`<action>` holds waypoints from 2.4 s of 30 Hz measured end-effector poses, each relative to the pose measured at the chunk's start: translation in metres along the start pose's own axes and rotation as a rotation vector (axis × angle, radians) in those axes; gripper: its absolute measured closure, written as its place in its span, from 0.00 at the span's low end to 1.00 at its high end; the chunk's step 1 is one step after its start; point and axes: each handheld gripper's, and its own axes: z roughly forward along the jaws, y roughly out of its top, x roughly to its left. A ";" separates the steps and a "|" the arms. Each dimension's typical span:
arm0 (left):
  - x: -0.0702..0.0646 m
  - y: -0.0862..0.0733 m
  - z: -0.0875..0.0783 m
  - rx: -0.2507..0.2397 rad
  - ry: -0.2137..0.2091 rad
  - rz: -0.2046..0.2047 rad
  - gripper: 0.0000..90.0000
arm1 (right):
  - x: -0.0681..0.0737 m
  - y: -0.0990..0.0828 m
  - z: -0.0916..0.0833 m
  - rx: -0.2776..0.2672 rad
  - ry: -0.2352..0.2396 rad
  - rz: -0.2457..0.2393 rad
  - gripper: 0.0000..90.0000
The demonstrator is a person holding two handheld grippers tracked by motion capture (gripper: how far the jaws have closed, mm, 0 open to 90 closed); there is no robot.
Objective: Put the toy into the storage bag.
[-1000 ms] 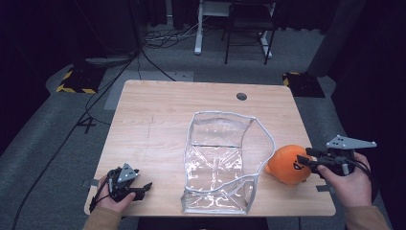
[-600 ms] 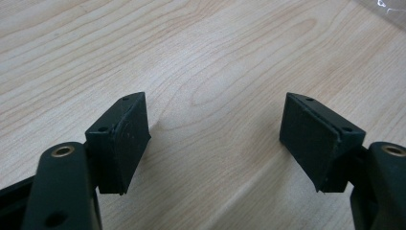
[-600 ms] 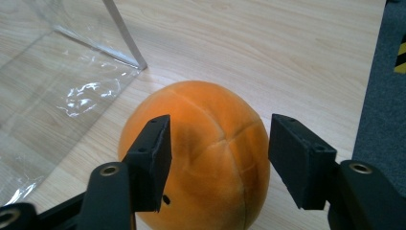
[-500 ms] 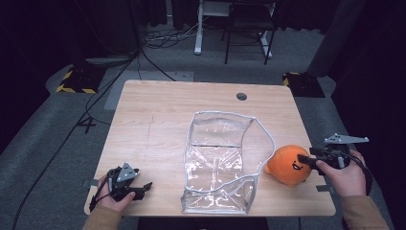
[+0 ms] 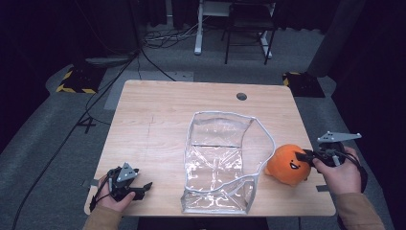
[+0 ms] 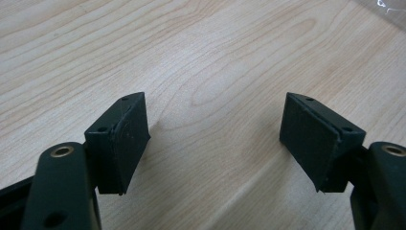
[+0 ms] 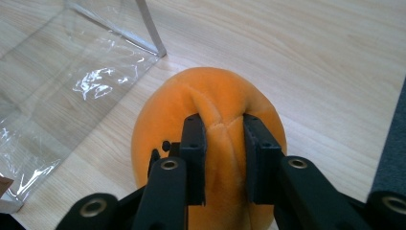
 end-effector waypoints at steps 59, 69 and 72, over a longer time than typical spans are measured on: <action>0.000 0.002 0.002 0.002 0.002 -0.003 0.27 | 0.052 0.135 -0.138 -0.180 -0.009 -0.229 0.83; 0.001 0.002 0.002 0.001 0.003 -0.002 0.27 | 0.077 0.162 -0.119 -0.199 0.054 -0.274 0.83; 0.000 0.002 0.002 0.001 0.007 -0.005 0.28 | 0.085 0.169 -0.111 -0.200 0.076 -0.283 0.83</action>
